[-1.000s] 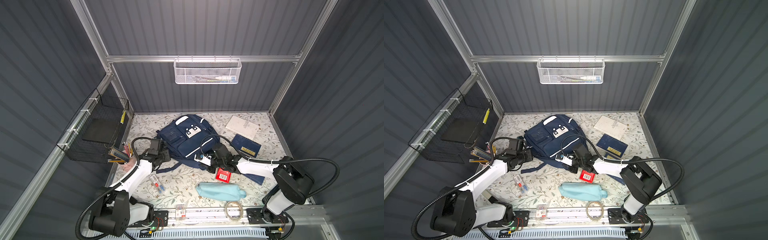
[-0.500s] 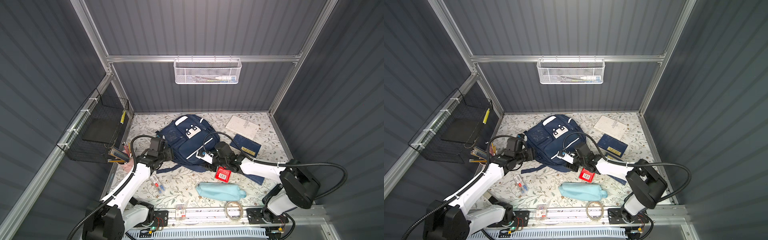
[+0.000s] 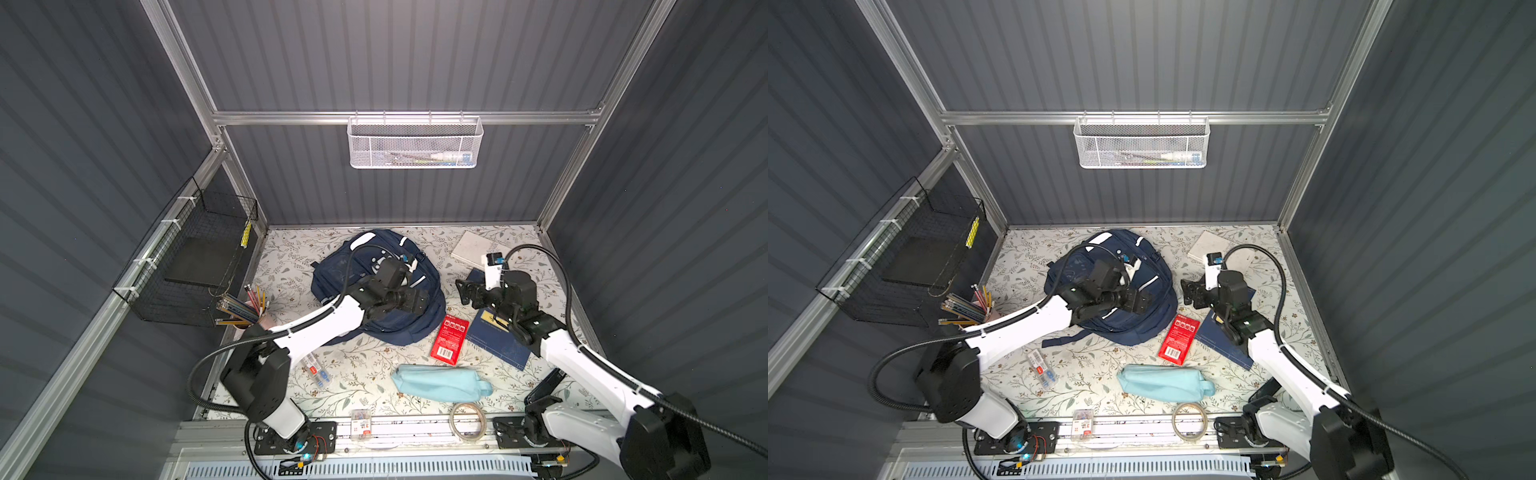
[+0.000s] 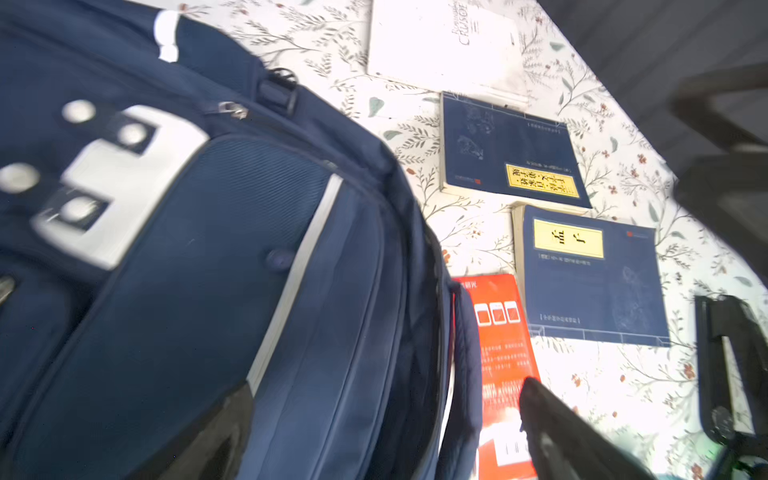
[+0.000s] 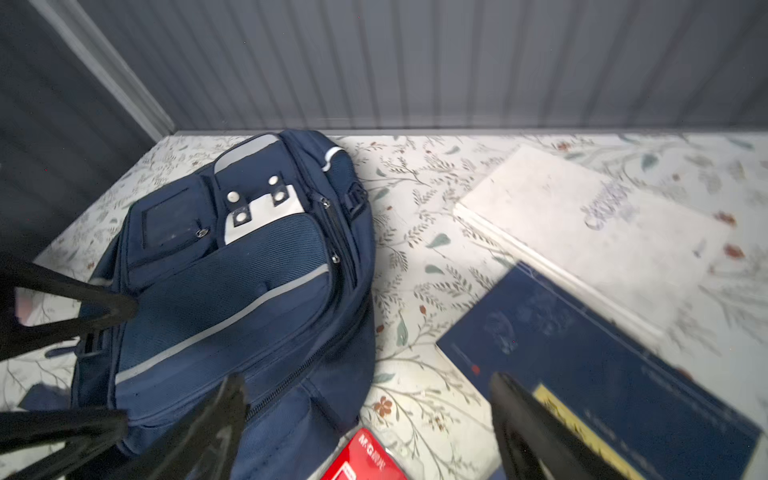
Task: Pack the student bag
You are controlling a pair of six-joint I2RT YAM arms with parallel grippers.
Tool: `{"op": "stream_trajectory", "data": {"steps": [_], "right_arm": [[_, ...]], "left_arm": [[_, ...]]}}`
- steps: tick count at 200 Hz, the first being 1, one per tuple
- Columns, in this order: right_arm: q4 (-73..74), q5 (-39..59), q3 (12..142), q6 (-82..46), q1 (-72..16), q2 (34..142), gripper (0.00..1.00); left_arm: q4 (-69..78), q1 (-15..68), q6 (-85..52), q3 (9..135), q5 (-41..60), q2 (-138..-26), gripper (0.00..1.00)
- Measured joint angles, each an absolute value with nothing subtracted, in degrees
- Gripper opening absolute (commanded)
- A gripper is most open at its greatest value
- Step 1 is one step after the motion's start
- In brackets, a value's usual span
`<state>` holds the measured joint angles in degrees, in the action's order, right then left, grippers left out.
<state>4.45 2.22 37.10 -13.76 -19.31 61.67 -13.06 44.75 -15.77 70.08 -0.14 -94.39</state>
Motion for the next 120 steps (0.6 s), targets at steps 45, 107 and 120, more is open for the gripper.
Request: {"op": "stream_trajectory", "data": {"steps": [45,107,120], "right_arm": [[-6.8,3.8,31.8,-26.2,-3.9,58.0,0.94],[-18.6,4.4,27.4,-33.5,6.9,55.7,0.97],[-21.1,3.9,27.7,-34.1,8.3,56.8,0.97]], "left_arm": [[-11.8,51.1,-14.2,86.9,5.0,-109.3,0.94],[-9.0,56.1,-18.7,98.5,13.3,-128.0,0.95],[-9.4,56.4,-18.7,99.6,13.3,-130.8,0.95]]}}
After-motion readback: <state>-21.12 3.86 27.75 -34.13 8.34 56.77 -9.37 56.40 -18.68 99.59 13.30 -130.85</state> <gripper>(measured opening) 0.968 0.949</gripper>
